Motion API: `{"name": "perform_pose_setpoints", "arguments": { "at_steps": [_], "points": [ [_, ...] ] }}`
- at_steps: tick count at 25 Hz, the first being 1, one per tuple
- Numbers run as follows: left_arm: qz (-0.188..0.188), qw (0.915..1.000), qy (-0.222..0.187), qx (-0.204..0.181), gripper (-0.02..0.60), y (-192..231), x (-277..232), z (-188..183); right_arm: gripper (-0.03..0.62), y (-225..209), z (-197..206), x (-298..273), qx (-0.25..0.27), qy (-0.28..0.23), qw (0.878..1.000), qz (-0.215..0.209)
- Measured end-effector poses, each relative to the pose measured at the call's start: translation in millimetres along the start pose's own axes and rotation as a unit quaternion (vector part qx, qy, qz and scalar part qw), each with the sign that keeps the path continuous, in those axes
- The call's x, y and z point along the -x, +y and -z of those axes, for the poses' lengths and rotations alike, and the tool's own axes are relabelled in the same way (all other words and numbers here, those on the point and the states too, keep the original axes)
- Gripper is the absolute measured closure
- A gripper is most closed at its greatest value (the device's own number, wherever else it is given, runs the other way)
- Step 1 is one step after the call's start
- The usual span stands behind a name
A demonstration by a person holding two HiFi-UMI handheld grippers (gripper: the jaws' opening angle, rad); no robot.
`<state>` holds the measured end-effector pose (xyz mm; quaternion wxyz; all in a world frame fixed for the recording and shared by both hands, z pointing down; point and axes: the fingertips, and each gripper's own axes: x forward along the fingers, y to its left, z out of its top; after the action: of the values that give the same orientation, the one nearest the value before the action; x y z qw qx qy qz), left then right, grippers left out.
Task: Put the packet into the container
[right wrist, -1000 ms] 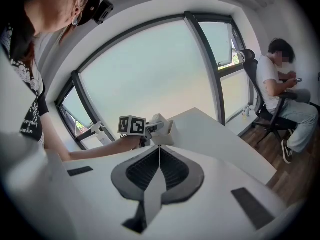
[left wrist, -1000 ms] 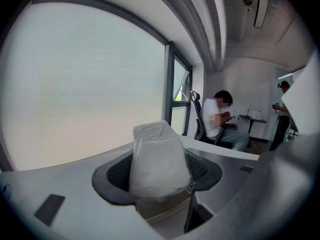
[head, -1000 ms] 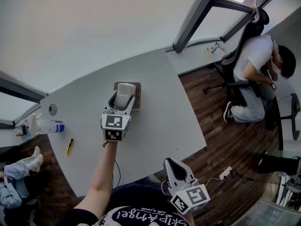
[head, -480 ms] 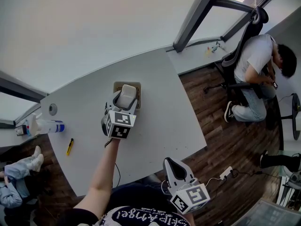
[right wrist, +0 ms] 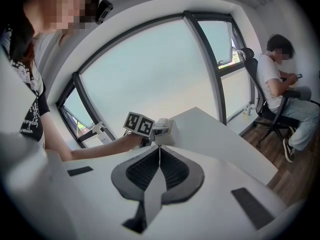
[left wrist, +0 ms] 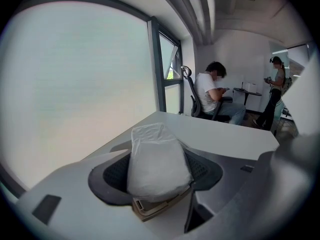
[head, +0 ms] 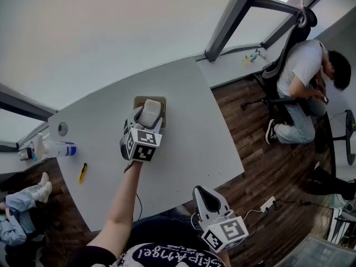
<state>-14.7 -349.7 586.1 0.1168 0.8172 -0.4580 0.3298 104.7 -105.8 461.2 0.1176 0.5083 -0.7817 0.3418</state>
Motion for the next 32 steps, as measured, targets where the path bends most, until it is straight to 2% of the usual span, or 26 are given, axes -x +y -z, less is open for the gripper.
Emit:
{"name": "perform_pose_setpoints", "arguments": {
  "at_steps": [21, 32],
  "points": [
    [-0.003, 0.9999, -0.011, 0.006, 0.299, 1, 1, -3, 0.579, 1, 1, -1, -0.005, 0.0, 1.0, -0.006],
    [-0.009, 0.9992, -0.025, 0.03, 0.299, 11, 5, -6, 0.579, 1, 2, 0, -0.009, 0.001, 1.0, -0.004]
  ]
}}
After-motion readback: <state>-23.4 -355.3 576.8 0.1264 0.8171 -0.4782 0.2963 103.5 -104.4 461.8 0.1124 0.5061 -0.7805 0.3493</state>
